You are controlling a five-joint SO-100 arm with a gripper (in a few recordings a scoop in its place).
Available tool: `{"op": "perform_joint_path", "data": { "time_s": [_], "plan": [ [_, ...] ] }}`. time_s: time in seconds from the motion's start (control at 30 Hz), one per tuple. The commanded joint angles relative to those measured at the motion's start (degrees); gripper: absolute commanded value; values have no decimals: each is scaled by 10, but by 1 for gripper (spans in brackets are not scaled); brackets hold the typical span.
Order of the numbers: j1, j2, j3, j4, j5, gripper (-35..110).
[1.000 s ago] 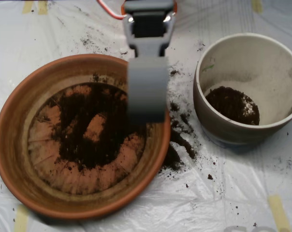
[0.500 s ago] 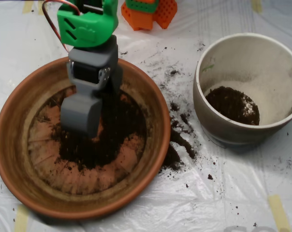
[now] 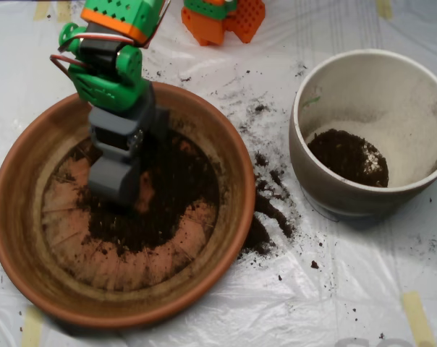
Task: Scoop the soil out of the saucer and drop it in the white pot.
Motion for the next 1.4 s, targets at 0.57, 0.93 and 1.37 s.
{"op": "perform_joint_path", "data": {
  "time_s": [0.57,0.93,1.37],
  "plan": [
    [-18,97,53,-27,-11,0],
    [-70,130,-146,135,36,-1],
    [-270,373,-162,189,3,-1]
  ]
}}
